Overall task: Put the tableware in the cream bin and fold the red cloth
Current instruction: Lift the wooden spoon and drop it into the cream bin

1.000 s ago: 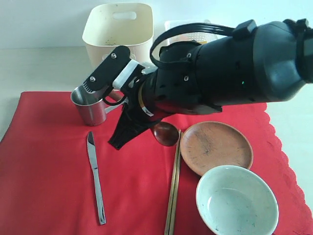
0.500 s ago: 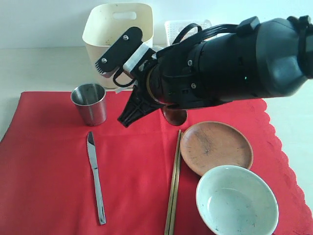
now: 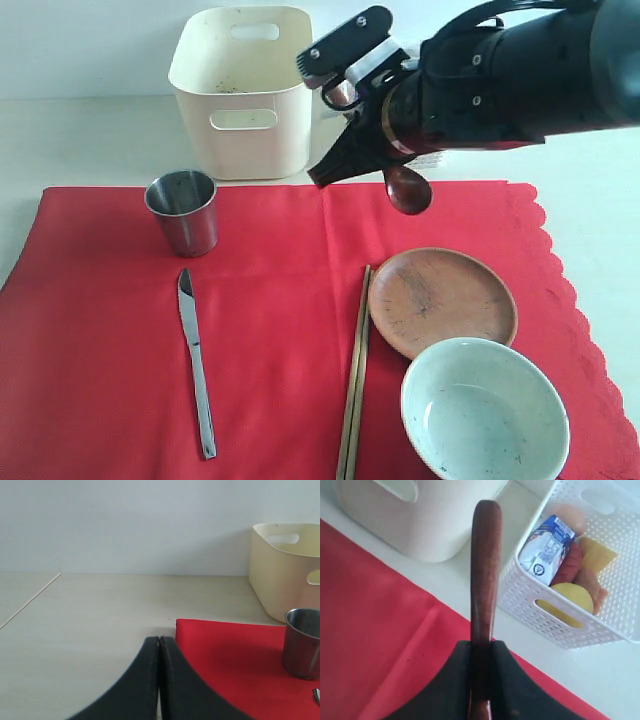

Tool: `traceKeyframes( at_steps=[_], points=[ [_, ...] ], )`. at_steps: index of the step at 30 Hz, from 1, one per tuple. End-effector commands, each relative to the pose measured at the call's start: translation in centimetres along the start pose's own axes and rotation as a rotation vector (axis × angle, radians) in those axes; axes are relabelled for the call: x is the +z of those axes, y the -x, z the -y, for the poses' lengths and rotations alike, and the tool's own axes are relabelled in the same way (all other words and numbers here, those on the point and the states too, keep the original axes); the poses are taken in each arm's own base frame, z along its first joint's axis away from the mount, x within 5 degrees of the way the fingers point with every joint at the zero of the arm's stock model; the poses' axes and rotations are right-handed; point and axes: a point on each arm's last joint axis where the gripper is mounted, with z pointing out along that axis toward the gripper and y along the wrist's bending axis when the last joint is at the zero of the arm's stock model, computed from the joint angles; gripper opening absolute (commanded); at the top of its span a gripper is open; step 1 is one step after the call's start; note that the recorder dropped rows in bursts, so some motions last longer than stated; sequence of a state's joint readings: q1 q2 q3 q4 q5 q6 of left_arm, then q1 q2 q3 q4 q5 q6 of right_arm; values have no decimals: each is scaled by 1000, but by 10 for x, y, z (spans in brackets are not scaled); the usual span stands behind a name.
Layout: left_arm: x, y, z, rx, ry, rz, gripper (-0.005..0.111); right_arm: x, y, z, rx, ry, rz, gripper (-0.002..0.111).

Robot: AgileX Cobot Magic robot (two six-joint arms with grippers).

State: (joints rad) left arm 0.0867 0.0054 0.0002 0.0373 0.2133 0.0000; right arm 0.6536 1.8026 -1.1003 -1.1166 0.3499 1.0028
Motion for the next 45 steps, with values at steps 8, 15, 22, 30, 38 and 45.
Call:
traceKeyframes(
  at_steps=[8,15,22,30,38,45],
  points=[
    [0,1,0,-8,0,9,0,7,11,35,172,166,158,0],
    [0,1,0,-8,0,9,0,14,36,40,177,244,273,0],
    [0,1,0,-8,0,9,0,34,71,40,138,272,382,0],
    [0,1,0,-8,0,9,0,36,100,28,72,432,564,0],
    [0,1,0,-8,0,9,0,30,110,20,103,511,745,0],
    [0,1,0,-8,0,9,0,62,99,30,435,412,749,0]
  ],
)
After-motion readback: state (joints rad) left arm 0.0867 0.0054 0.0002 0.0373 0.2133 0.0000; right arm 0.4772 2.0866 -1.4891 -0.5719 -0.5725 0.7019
